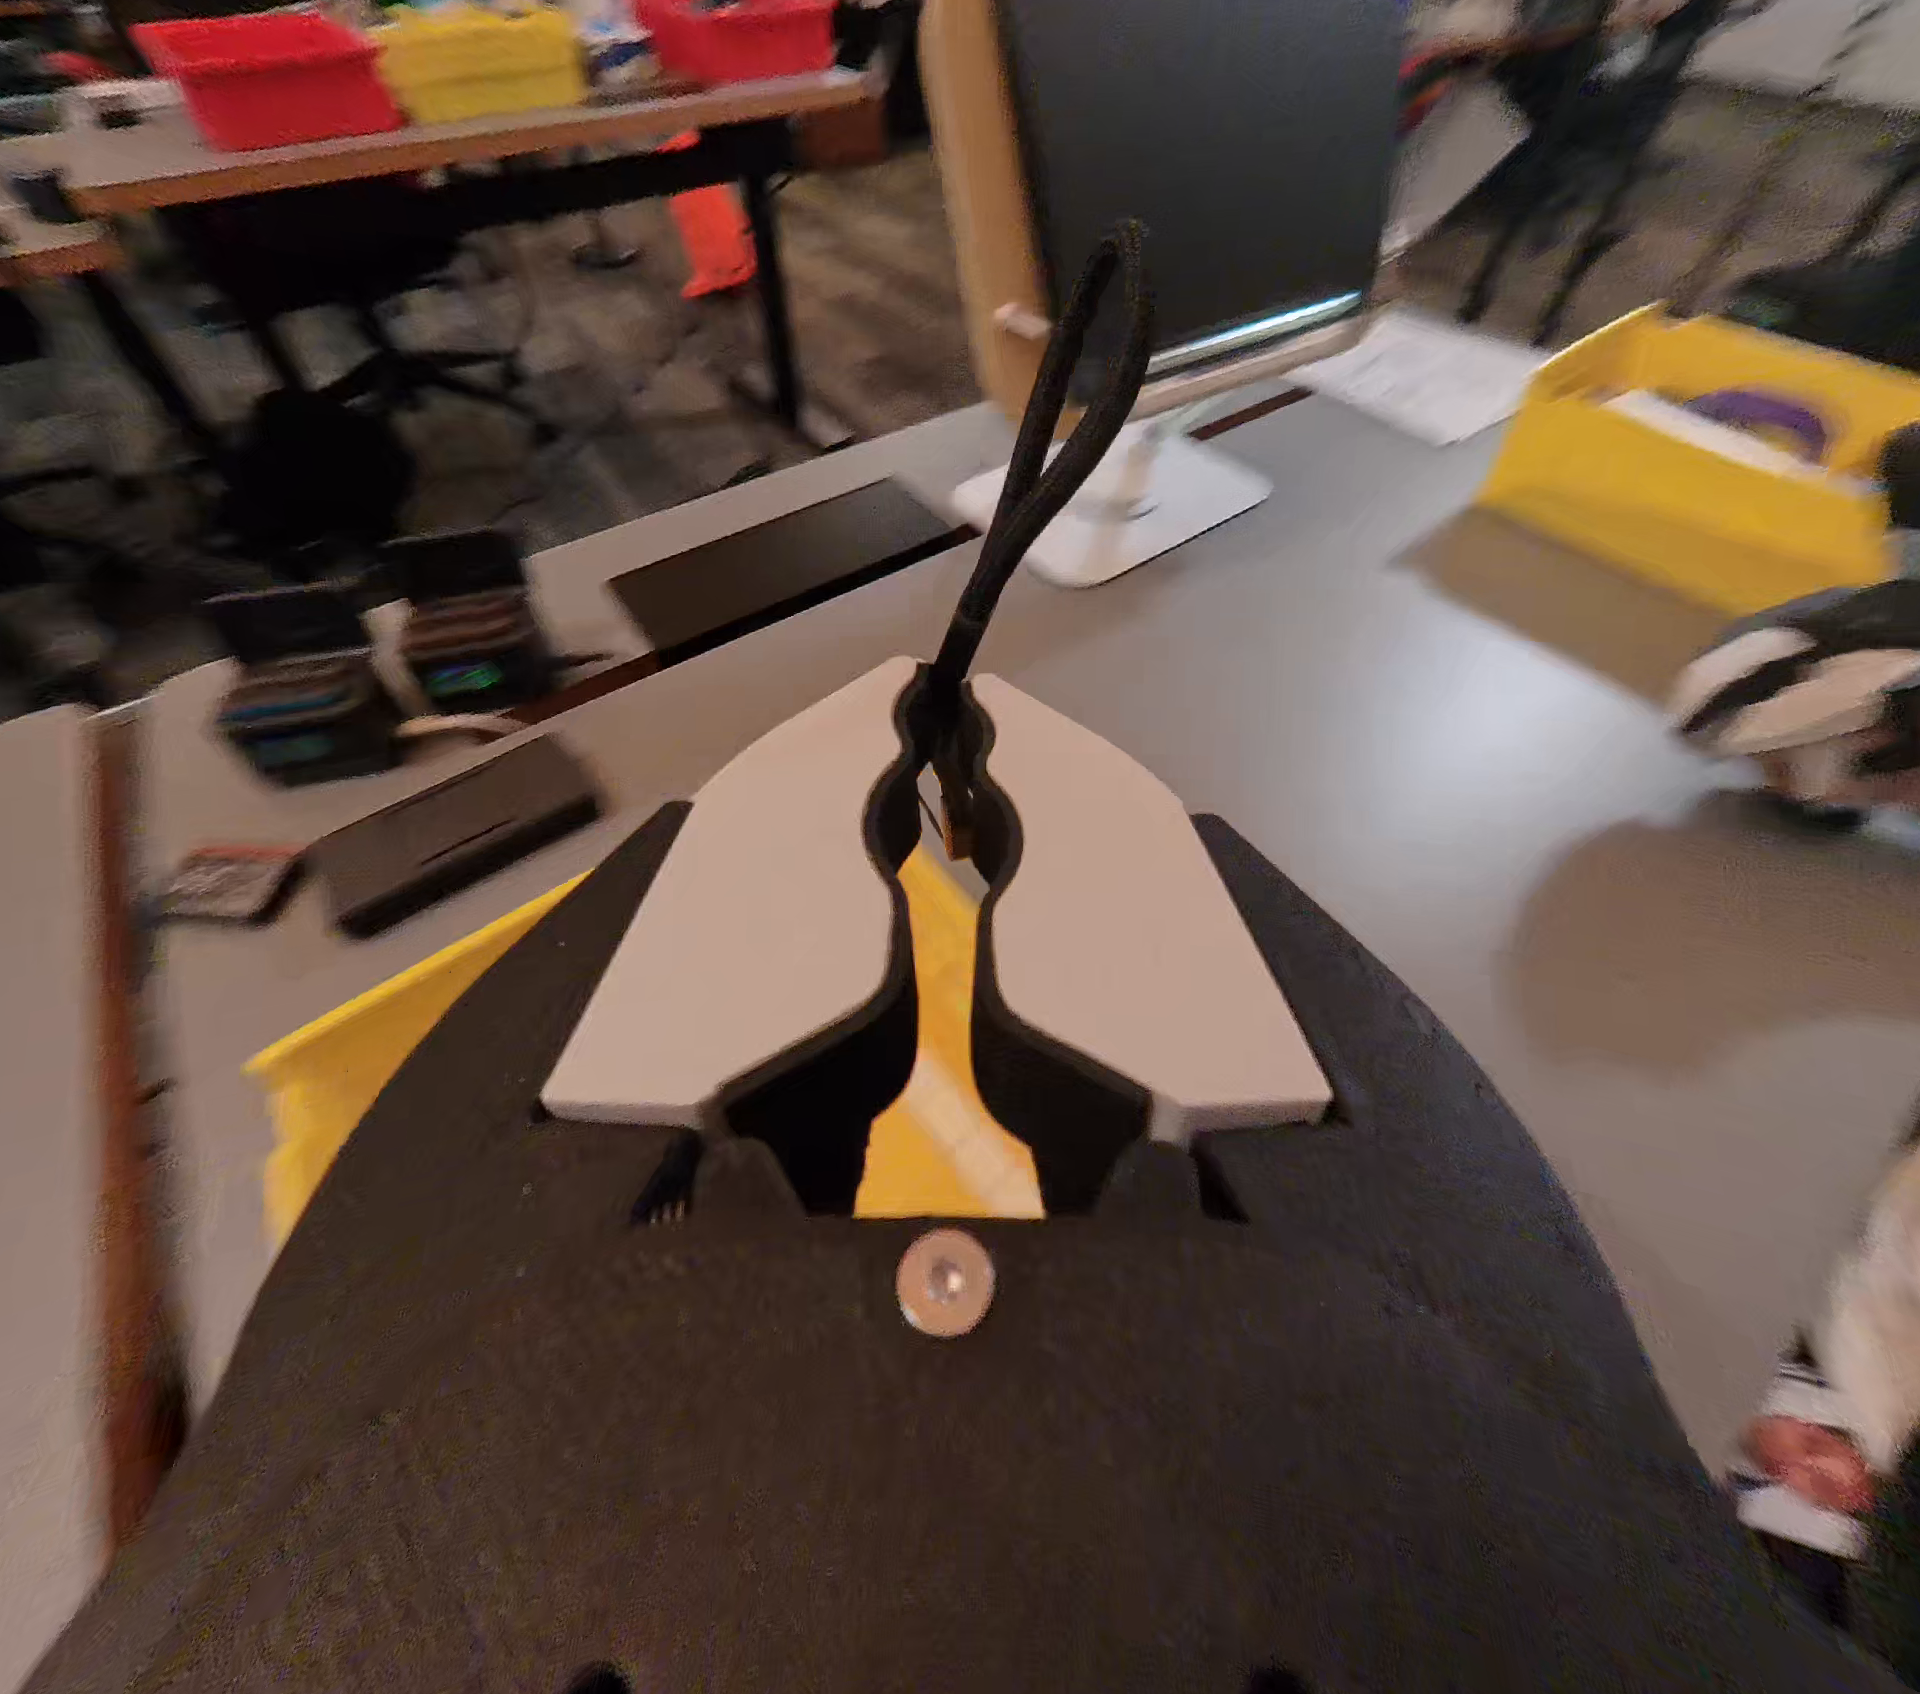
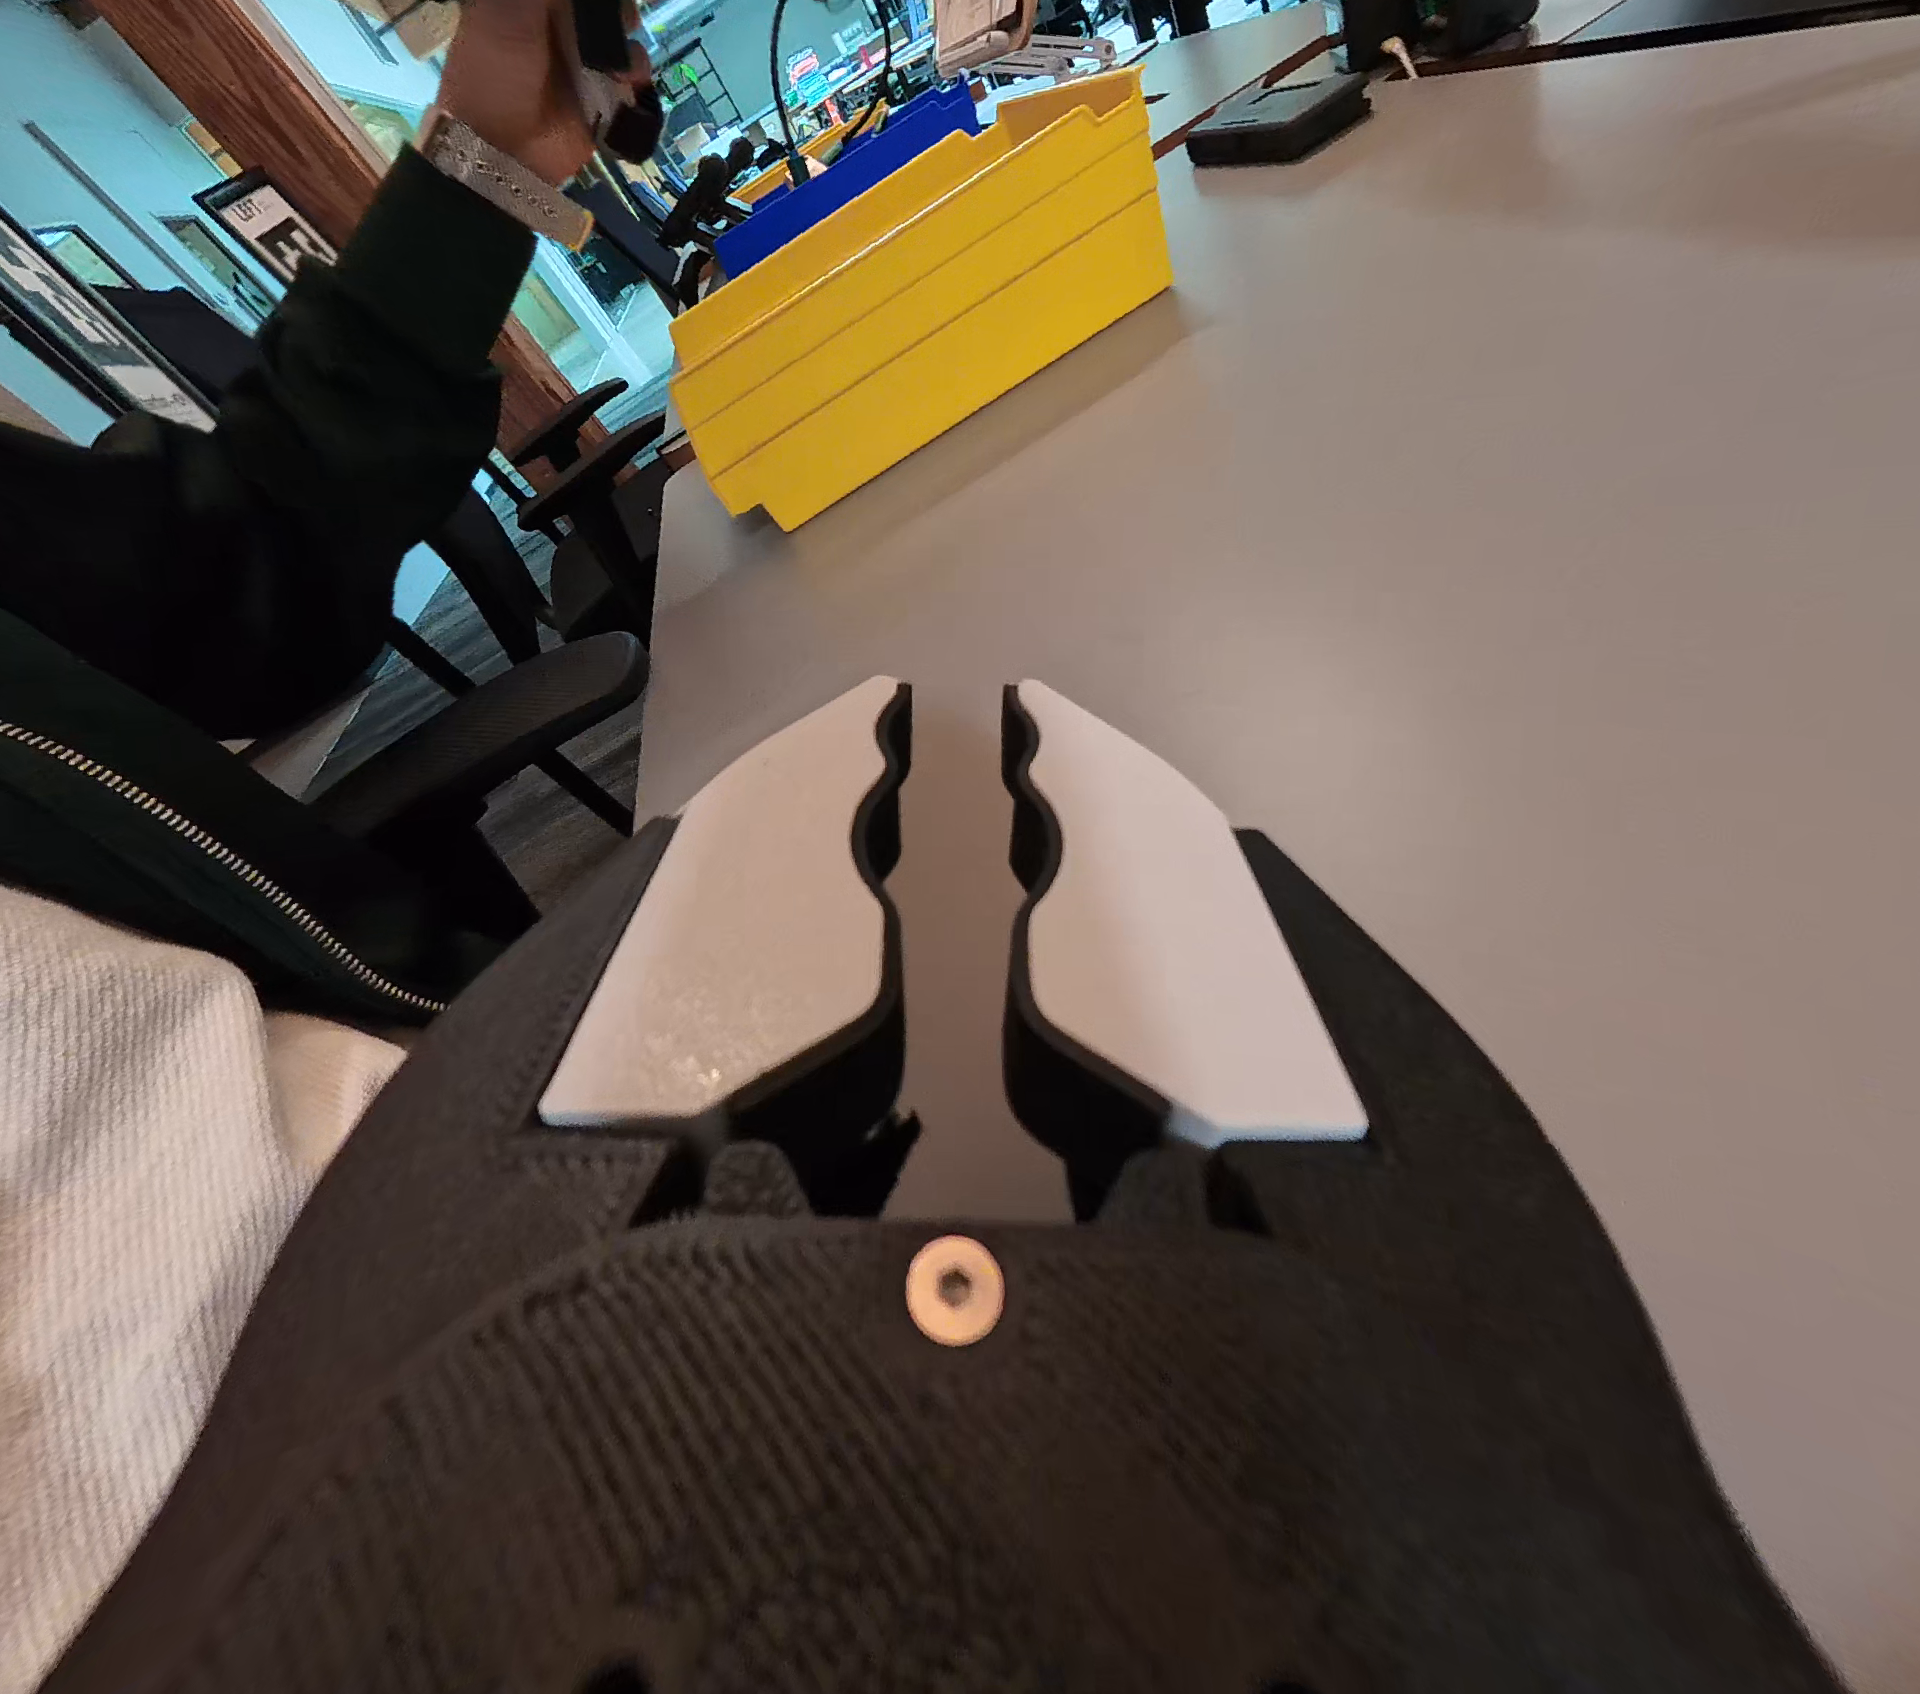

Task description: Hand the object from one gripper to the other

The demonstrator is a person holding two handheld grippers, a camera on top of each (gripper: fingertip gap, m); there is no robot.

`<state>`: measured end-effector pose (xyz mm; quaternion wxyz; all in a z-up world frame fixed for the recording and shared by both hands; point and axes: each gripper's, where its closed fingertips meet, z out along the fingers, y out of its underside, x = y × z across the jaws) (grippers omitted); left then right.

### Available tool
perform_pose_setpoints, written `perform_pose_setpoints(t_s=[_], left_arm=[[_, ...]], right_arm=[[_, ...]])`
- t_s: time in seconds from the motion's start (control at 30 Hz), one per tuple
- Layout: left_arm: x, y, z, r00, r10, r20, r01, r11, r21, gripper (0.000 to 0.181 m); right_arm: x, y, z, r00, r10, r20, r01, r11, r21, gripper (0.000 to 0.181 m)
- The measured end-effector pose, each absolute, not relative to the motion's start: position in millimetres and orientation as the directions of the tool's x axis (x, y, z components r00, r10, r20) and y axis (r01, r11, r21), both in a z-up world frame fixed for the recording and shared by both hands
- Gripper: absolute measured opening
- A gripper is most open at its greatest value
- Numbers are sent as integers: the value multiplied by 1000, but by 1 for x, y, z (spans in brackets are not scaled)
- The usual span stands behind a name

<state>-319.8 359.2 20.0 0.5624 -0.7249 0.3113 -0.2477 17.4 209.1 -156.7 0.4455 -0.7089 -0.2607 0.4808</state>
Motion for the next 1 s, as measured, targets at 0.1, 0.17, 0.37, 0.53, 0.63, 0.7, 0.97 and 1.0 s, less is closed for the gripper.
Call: perform_pose_setpoints(t_s=[0.1, 0.17, 0.37, 0.53, 0.63, 0.7, 0.97, 1.0], left_arm=[[-270, 333, 27, 576, -815, 67, -106, -156, -982, 4], [-232, 315, 24, 491, -867, 89, -74, -143, -987, 4], [-107, 259, -13, 127, -944, 306, 11, -307, -952, 4], [-30, 210, -67, -58, -928, 368, -61, -364, -929, 4], [-6, 182, -90, -128, -936, 329, -93, -319, -943, 5], [2, 170, -99, -162, -923, 349, -127, -331, -935, 4], [5, 158, -105, -230, -896, 379, -132, -358, -925, 4], [5, 159, -105, -233, -893, 384, -123, -365, -923, 4]], right_arm=[[13, 204, -155, 398, 813, -426, -45, -446, -894, 17], [10, 200, -154, 394, 829, -398, -31, -420, -907, 18], [8, 191, -133, 395, 879, -266, -37, -274, -961, 32], [15, 182, -115, 369, 915, -164, -56, -155, -986, 40], [16, 179, -118, 343, 921, -185, -48, -179, -983, 37], [11, 172, -122, 274, 937, -218, -36, -217, -976, 33], [-12, 152, -137, 138, 955, -261, 44, -270, -962, 7], [-13, 152, -136, 138, 954, -266, 39, -274, -961, 4]])
